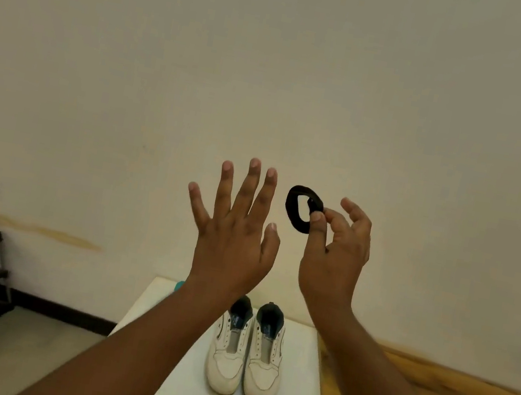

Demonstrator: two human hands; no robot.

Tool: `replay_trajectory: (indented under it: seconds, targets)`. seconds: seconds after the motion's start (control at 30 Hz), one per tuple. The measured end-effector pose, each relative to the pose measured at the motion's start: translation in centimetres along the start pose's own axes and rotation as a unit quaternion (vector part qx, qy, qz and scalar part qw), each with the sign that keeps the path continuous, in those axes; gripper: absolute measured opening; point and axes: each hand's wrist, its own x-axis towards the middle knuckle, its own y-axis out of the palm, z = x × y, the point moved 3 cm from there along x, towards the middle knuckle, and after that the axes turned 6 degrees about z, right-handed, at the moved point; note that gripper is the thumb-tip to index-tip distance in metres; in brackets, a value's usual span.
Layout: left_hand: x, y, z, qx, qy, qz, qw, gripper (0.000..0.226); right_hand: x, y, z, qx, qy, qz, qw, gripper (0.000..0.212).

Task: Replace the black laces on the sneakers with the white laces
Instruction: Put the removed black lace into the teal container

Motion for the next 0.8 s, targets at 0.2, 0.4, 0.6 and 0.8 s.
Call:
replay_trajectory:
  seconds: [0.2, 0.4, 0.6, 0.8]
  targets:
    - [-2.9, 6.7, 5.8, -0.047, -0.058, 0.075, 0.994, 0.066, -4.0, 7.8, -5.3, 0.015, 0.109, 0.126, 0.986, 0.023]
    - [-9.0, 17.4, 12.7, -0.262, -0.215, 0.173, 0.925, 0.054, -11.7, 17.9, -12.5, -0.032, 0.251, 0.284, 0.925, 0.043]
    - [-13.0, 25.4, 18.8, -0.39, -0.448, 0.138, 0.793, 0.051, -15.4, 25.8, -17.2, -0.097, 0.317, 0.344, 0.878, 0.043]
    - [-14.0, 31.2, 21.4, -0.4, -0.415, 0.156, 0.802, 0.049, -14.5, 32.6, -20.4, -0.22, 0.261, 0.37, 0.864, 0.035]
